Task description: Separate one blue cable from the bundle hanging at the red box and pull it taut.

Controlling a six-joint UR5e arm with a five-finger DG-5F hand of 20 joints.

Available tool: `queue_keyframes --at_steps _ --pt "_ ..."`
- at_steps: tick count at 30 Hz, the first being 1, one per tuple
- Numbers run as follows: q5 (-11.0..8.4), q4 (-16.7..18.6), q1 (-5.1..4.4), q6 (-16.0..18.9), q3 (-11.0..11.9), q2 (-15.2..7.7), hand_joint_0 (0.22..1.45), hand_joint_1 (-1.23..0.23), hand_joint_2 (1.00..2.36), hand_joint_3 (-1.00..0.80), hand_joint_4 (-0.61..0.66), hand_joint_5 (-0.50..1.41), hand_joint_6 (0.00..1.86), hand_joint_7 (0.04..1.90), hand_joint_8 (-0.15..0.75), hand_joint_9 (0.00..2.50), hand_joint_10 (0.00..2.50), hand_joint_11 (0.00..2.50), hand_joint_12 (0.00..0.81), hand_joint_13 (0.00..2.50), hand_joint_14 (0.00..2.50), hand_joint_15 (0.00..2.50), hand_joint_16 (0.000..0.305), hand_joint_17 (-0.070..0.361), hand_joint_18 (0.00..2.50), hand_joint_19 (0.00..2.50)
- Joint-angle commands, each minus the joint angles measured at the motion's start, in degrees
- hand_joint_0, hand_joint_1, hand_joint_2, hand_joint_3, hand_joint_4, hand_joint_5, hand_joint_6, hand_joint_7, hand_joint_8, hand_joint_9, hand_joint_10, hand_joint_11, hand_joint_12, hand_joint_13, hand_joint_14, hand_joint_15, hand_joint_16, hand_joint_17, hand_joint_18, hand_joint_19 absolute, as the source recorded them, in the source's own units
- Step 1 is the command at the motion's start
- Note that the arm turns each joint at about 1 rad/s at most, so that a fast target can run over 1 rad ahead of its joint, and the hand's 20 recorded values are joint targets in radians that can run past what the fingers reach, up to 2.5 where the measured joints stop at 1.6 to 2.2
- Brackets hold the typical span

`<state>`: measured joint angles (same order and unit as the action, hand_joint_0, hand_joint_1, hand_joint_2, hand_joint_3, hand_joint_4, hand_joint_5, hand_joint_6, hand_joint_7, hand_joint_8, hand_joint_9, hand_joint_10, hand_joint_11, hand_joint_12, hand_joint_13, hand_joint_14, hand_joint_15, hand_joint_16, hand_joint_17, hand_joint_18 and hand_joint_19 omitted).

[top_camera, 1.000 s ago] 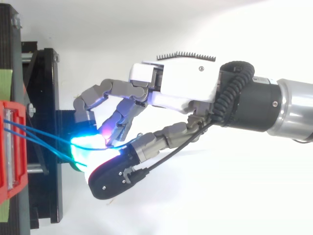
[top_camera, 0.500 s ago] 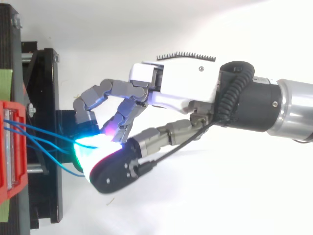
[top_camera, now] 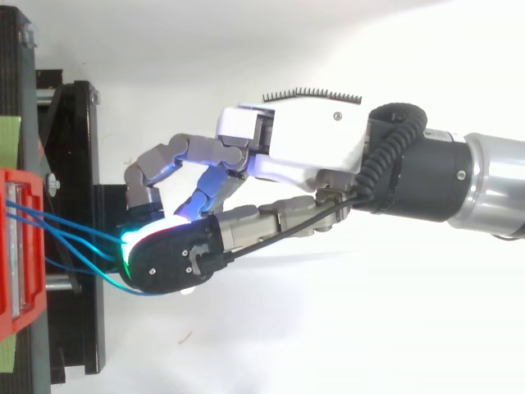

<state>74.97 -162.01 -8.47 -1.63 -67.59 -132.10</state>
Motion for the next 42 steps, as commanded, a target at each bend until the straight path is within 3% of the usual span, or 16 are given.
queue_keyframes --at_steps 1,6,9,12,14,19,21,23,29,31,33,34,38,39,40,42 --pt "0.00 0.02 -0.05 -0.04 0.00 0.00 0.60 -0.70 1.01 -0.15 0.18 -0.16 0.81 1.21 0.367 1.02 0.02 0.85 0.443 0.92 0.02 0.52 0.063 0.142 0.97 0.52" --pt "0.00 0.02 -0.05 -0.04 0.00 0.00 0.61 -0.74 1.01 -0.16 0.17 -0.17 0.84 1.21 0.369 1.01 0.02 0.89 0.434 0.90 0.02 0.52 0.062 0.138 0.96 0.50" --pt "0.00 0.02 -0.14 -0.04 0.00 0.00 0.62 -0.76 1.01 -0.15 0.10 -0.17 0.85 1.21 0.357 0.99 0.02 0.91 0.421 0.88 0.02 0.52 0.060 0.134 0.93 0.51" --pt "0.00 0.02 -0.14 -0.13 0.00 0.00 0.63 -0.78 1.01 -0.10 -0.01 -0.18 0.86 1.23 0.343 1.01 0.02 0.94 0.411 0.88 0.02 0.52 0.058 0.130 0.92 0.50" --pt "-0.09 0.02 -0.14 -0.13 0.00 0.00 0.65 -0.81 1.01 -0.06 -0.13 -0.18 0.86 1.37 0.324 1.05 0.02 1.00 0.389 0.90 0.02 0.53 0.054 0.122 0.91 0.50" --pt "-0.18 0.11 -0.14 -0.04 0.00 0.00 0.67 -0.83 1.02 -0.09 -0.25 -0.19 0.88 1.34 0.304 1.08 0.02 1.08 0.365 0.93 0.02 0.57 0.050 0.112 0.89 0.50" --pt "-0.18 0.02 -0.14 -0.04 0.00 0.00 0.68 -0.83 1.02 -0.13 -0.25 -0.20 0.89 1.30 0.297 1.08 0.02 1.14 0.360 0.97 0.02 0.66 0.048 0.108 0.89 0.54" --pt "-0.26 -0.06 -0.14 0.13 0.00 0.00 0.69 -0.81 1.02 -0.16 -0.18 -0.20 0.90 1.26 0.305 0.93 0.02 1.28 0.382 0.99 0.03 0.91 0.047 0.106 0.91 0.63" --pt "-0.18 -0.24 -0.14 0.57 0.00 0.00 0.69 -0.80 1.02 -0.19 -0.15 -0.21 0.90 1.23 0.327 0.91 0.00 1.70 0.396 1.10 0.02 1.40 0.046 0.103 0.95 0.79" --pt "-0.18 -0.06 -0.14 0.57 0.00 0.09 0.69 -0.79 1.02 -0.19 -0.14 -0.21 0.90 1.22 0.331 0.88 0.12 1.72 0.393 1.12 0.01 1.55 0.046 0.103 0.98 0.88" --pt "-0.18 -0.06 -0.14 0.49 0.00 0.00 0.69 -0.79 1.02 -0.20 -0.15 -0.21 0.91 1.20 0.326 0.84 0.40 1.65 0.379 1.16 0.00 1.72 0.045 0.102 1.02 0.97" --pt "-0.18 -0.06 -0.14 0.49 0.00 0.00 0.69 -0.79 1.02 -0.19 -0.14 -0.21 0.91 1.20 0.330 0.83 0.46 1.64 0.383 1.15 0.04 1.75 0.045 0.102 1.03 0.98" --pt "-0.18 -0.15 -0.14 0.49 0.00 0.00 0.69 -0.80 1.02 -0.19 -0.13 -0.21 0.90 1.19 0.337 0.78 1.03 1.51 0.374 1.03 0.79 1.64 0.044 0.100 1.11 1.16" --pt "-0.18 -0.06 -0.14 0.49 0.00 0.00 0.70 -0.80 1.02 -0.19 -0.13 -0.21 0.90 1.19 0.326 0.77 1.27 1.46 0.373 1.00 1.11 1.55 0.044 0.099 1.15 1.19" --pt "-0.18 -0.06 -0.14 0.49 -0.09 0.00 0.70 -0.80 1.02 -0.19 -0.13 -0.21 0.90 1.19 0.336 0.77 1.28 1.48 0.368 0.99 1.20 1.54 0.044 0.099 1.15 1.21" --pt "-0.18 -0.06 -0.14 0.49 0.00 0.00 0.70 -0.80 1.02 -0.19 -0.12 -0.21 0.90 1.19 0.335 0.77 1.53 1.43 0.370 0.96 1.44 1.51 0.043 0.097 1.20 1.27"
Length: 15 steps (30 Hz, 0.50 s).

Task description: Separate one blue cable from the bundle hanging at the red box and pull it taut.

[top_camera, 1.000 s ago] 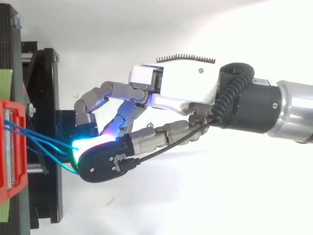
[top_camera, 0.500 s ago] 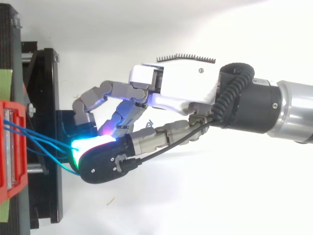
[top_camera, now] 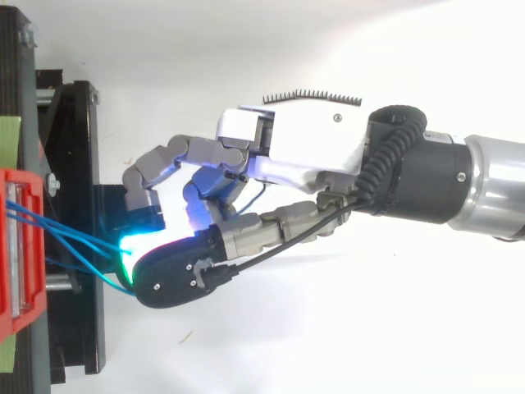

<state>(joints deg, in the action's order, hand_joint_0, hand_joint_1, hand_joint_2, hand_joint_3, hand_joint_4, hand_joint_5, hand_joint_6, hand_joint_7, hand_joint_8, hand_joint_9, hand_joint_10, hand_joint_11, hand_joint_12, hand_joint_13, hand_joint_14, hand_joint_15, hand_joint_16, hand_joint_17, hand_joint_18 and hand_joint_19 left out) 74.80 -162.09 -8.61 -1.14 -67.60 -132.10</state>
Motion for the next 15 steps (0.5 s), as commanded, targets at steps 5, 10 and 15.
queue_keyframes --at_steps 5,10,15 --pt "0.09 0.11 0.00 0.00 0.01 0.00 0.70 -0.80 1.02 -0.20 -0.12 -0.20 0.90 1.17 0.327 0.76 1.87 1.37 0.368 0.91 1.87 1.51 0.042 0.095 1.25 1.36" --pt "0.17 0.11 0.00 0.00 0.01 0.00 0.71 -0.81 1.01 -0.21 -0.12 -0.20 0.90 1.17 0.322 0.75 2.03 1.36 0.363 0.86 2.09 1.52 0.041 0.093 1.28 1.42" --pt "0.00 0.11 0.00 0.00 0.01 0.00 0.71 -0.81 1.01 -0.21 -0.12 -0.20 0.90 1.16 0.324 0.75 2.10 1.38 0.368 0.85 2.16 1.53 0.042 0.094 1.29 1.42"
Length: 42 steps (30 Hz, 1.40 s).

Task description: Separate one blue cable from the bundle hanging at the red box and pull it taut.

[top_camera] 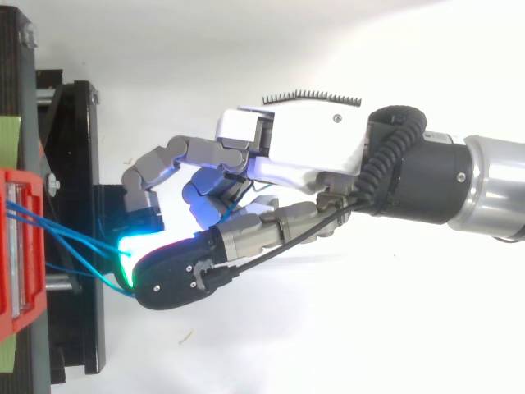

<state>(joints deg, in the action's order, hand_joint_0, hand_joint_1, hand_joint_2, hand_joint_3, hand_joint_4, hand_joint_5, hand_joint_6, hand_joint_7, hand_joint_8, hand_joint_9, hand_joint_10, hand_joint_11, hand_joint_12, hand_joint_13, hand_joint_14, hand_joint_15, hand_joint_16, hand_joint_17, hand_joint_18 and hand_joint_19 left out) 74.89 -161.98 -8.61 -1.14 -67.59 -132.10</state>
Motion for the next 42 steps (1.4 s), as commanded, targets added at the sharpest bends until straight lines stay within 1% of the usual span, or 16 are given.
queue_keyframes --at_steps 1,12,15,16,18,21,22,24,27,34,42 --pt "-0.09 0.00 0.00 0.00 0.00 0.00 0.71 -0.81 1.01 -0.21 -0.12 -0.20 0.90 1.16 0.329 0.75 2.11 1.37 0.368 0.85 2.16 1.53 0.042 0.095 1.29 1.43" --pt "-0.09 -0.18 -0.17 -0.26 0.00 0.00 0.72 -0.82 1.01 -0.23 -0.14 -0.20 0.89 1.17 0.325 0.75 2.12 1.36 0.361 0.84 2.21 1.49 0.042 0.095 1.29 1.42" --pt "0.17 -0.35 -0.17 -0.35 0.00 0.00 0.72 -0.82 1.01 -0.22 -0.14 -0.20 0.89 1.17 0.326 0.75 2.11 1.39 0.369 0.84 2.21 1.50 0.043 0.096 1.29 1.42" --pt "0.17 -0.44 -0.26 -0.44 0.00 0.00 0.72 -0.82 1.01 -0.22 -0.15 -0.20 0.89 1.18 0.332 0.75 2.12 1.36 0.368 0.84 2.20 1.52 0.042 0.095 1.29 1.42" --pt "0.00 -0.53 -0.35 -0.79 0.00 0.00 0.72 -0.82 1.01 -0.22 -0.15 -0.20 0.89 1.18 0.330 0.75 2.12 1.36 0.362 0.84 2.22 1.48 0.042 0.095 1.29 1.42" --pt "0.00 -0.53 -0.35 -0.88 0.00 0.00 0.72 -0.82 1.01 -0.21 -0.17 -0.20 0.89 1.20 0.327 0.75 2.12 1.37 0.366 0.84 2.21 1.51 0.042 0.094 1.29 1.42" --pt "0.00 -0.53 -0.26 -0.88 0.00 0.00 0.73 -0.81 1.01 -0.21 -0.20 -0.19 0.89 1.25 0.322 0.76 2.13 1.36 0.366 0.84 2.23 1.48 0.042 0.095 1.30 1.42" --pt "0.00 -0.53 -0.35 -0.88 0.00 0.00 0.75 -0.81 1.01 -0.25 -0.24 -0.20 0.90 1.23 0.318 0.76 2.14 1.35 0.366 0.84 2.24 1.50 0.042 0.095 1.30 1.41" --pt "0.00 -0.53 -0.35 -0.88 0.00 0.00 0.75 -0.81 1.01 -0.26 -0.24 -0.20 0.90 1.22 0.319 0.75 2.13 1.38 0.367 0.84 2.24 1.50 0.043 0.096 1.30 1.41" --pt "0.00 -0.53 -0.35 -0.88 0.00 0.00 0.75 -0.81 1.01 -0.27 -0.23 -0.20 0.90 1.19 0.321 0.76 2.15 1.35 0.363 0.84 2.24 1.50 0.042 0.095 1.30 1.41" --pt "0.00 -0.53 -0.35 -0.88 -0.09 0.00 0.76 -0.80 1.01 -0.30 -0.23 -0.20 0.90 1.20 0.317 0.75 2.14 1.36 0.363 0.84 2.24 1.50 0.042 0.094 1.29 1.42"
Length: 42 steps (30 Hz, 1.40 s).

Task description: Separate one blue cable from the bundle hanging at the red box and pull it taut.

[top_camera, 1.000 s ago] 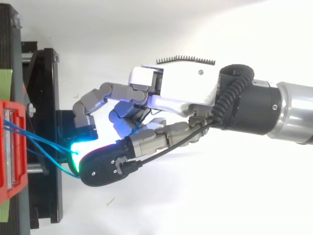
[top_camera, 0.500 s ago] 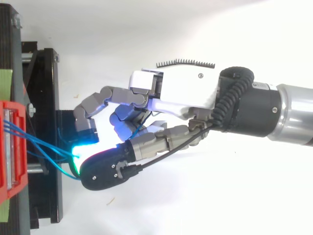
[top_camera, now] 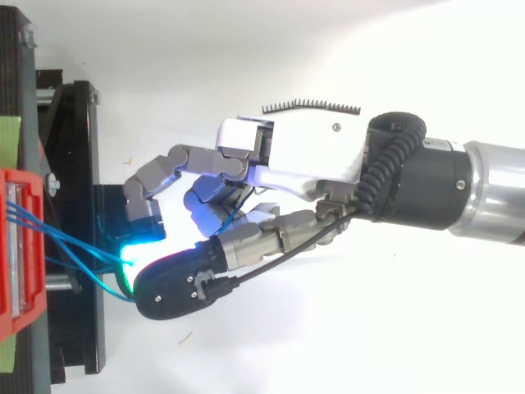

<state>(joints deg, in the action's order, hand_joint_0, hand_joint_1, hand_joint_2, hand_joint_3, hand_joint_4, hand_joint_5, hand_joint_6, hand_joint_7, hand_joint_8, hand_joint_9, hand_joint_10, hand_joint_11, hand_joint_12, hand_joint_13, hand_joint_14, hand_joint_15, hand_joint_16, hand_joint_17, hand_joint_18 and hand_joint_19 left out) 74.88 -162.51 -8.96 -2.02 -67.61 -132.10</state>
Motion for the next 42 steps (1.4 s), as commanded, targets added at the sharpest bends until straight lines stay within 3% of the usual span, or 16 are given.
queue_keyframes --at_steps 1,42 --pt "0.00 0.00 0.00 0.00 0.02 0.00 0.76 -0.80 1.01 -0.30 -0.23 -0.20 0.90 1.18 0.321 0.75 2.13 1.37 0.357 0.84 2.25 1.48 0.042 0.094 1.29 1.42" --pt "0.00 0.00 0.00 0.00 0.02 0.00 0.75 -0.81 1.01 -0.28 -0.23 -0.20 0.89 1.18 0.313 0.78 2.14 1.35 0.348 0.88 2.23 1.47 0.039 0.089 1.29 1.46"
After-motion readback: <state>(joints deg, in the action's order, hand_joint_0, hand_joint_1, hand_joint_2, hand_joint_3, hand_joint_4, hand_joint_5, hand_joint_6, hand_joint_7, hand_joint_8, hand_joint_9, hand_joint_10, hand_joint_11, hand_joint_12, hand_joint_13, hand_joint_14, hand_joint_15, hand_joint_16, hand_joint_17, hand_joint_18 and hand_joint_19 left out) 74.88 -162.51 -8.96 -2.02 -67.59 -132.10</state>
